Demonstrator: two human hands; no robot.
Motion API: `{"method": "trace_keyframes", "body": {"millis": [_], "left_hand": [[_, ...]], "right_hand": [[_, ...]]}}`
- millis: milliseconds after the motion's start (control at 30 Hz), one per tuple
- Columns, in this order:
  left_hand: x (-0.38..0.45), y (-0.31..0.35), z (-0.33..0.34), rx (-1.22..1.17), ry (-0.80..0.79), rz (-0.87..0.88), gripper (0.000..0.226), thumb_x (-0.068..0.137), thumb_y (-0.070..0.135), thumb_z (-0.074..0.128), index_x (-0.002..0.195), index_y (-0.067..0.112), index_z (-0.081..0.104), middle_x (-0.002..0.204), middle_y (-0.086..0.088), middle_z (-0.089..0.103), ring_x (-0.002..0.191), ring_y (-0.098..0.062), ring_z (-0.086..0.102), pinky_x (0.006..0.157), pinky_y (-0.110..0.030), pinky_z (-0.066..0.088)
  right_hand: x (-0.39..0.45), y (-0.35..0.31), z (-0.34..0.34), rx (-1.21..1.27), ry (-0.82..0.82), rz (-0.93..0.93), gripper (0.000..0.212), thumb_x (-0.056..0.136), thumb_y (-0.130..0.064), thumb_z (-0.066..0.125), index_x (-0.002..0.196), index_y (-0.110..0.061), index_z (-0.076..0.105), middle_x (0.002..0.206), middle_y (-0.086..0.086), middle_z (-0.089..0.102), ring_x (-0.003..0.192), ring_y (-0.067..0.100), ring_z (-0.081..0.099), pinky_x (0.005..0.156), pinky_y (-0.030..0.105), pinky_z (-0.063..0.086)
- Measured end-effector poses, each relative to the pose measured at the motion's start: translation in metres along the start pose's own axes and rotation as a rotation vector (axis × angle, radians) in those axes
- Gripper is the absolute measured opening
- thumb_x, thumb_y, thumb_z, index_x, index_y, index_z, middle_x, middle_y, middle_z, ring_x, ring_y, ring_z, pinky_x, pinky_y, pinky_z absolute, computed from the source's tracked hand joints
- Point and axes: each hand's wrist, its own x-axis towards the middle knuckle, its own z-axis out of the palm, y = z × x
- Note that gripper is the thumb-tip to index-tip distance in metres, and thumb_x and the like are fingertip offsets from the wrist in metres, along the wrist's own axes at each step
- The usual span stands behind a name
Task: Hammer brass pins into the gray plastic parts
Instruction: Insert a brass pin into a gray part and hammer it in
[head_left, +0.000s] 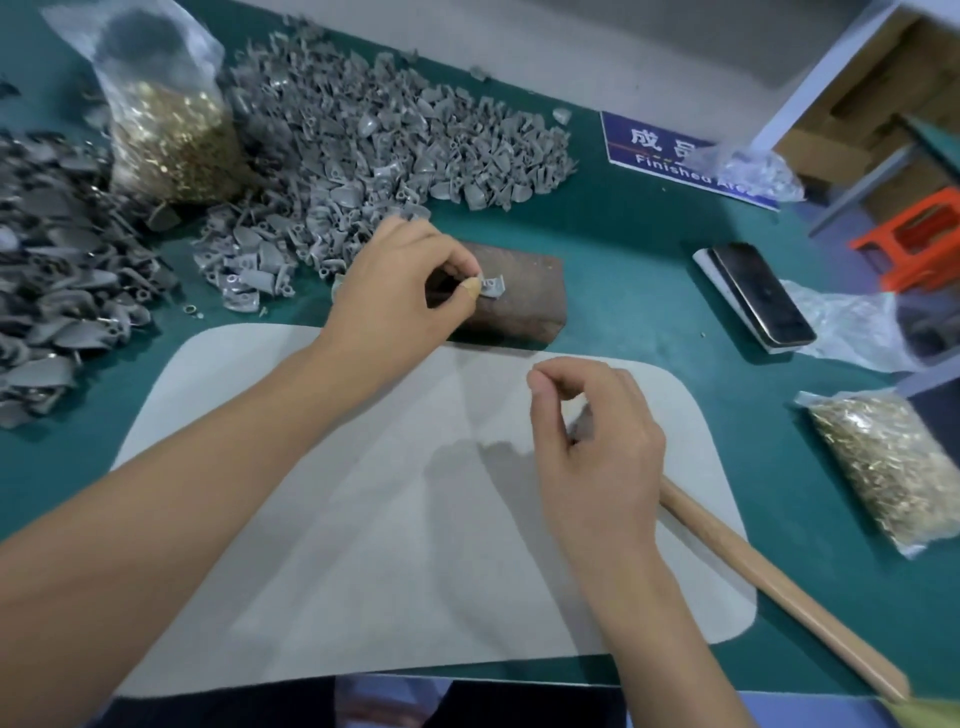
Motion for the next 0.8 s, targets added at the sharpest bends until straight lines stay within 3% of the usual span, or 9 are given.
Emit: {"method": "trace_keyframes", "body": {"millis": [100, 200, 367, 500, 600, 800], "left_hand": [[0.001, 0.002, -0.001, 0.035, 0.013, -0.009, 0.006, 0.092, 0.027, 0.069, 0.093, 0.022, 0.071, 0.09, 0.011, 0.058, 0.095, -0.014, 0.048, 0.085, -0.031, 0.042], [0.001, 0.001, -0.002, 0.028, 0.019, -0.013, 0.008, 0.091, 0.029, 0.071, 0.094, 0.022, 0.073, 0.091, 0.01, 0.06, 0.097, -0.017, 0.05, 0.086, -0.032, 0.043], [0.004, -0.003, -0.002, 0.036, 0.011, 0.01, 0.009, 0.091, 0.028, 0.074, 0.097, 0.023, 0.075, 0.093, 0.008, 0.064, 0.097, -0.019, 0.053, 0.086, -0.028, 0.039], [0.005, -0.004, 0.0, 0.009, 0.027, -0.003, 0.009, 0.089, 0.024, 0.076, 0.097, 0.02, 0.075, 0.094, 0.005, 0.066, 0.097, -0.016, 0.053, 0.087, -0.018, 0.035], [0.004, -0.003, 0.0, 0.002, 0.019, -0.023, 0.01, 0.09, 0.024, 0.074, 0.098, 0.019, 0.077, 0.095, 0.003, 0.066, 0.098, -0.015, 0.051, 0.087, -0.014, 0.033], [0.002, -0.003, 0.002, -0.001, 0.047, -0.054, 0.009, 0.091, 0.024, 0.074, 0.099, 0.021, 0.077, 0.095, 0.006, 0.064, 0.1, -0.014, 0.049, 0.087, -0.012, 0.033]], "right_hand": [[0.04, -0.001, 0.005, 0.235, 0.028, 0.159, 0.01, 0.093, -0.011, 0.069, 0.093, -0.021, 0.07, 0.085, -0.015, 0.069, 0.081, 0.004, 0.065, 0.075, 0.014, 0.046], [0.083, 0.007, 0.018, 0.365, -0.025, 0.23, 0.015, 0.093, -0.006, 0.069, 0.102, -0.016, 0.076, 0.092, -0.008, 0.075, 0.085, 0.006, 0.07, 0.082, 0.025, 0.054], [0.109, 0.019, 0.044, 0.308, -0.179, 0.14, 0.014, 0.094, -0.01, 0.068, 0.102, -0.018, 0.077, 0.09, -0.011, 0.077, 0.089, 0.003, 0.072, 0.083, 0.02, 0.054], [0.101, 0.027, 0.058, 0.338, -0.178, 0.096, 0.011, 0.093, -0.012, 0.068, 0.098, -0.021, 0.072, 0.091, -0.009, 0.076, 0.093, 0.007, 0.071, 0.084, 0.028, 0.056], [0.095, 0.032, 0.065, 0.214, -0.171, -0.037, 0.006, 0.091, -0.014, 0.071, 0.094, -0.018, 0.076, 0.092, -0.008, 0.072, 0.092, 0.014, 0.061, 0.085, 0.029, 0.048], [0.099, 0.038, 0.067, 0.26, -0.142, 0.064, 0.009, 0.09, -0.012, 0.074, 0.093, -0.019, 0.078, 0.092, -0.003, 0.071, 0.095, 0.021, 0.061, 0.089, 0.03, 0.046]]}}
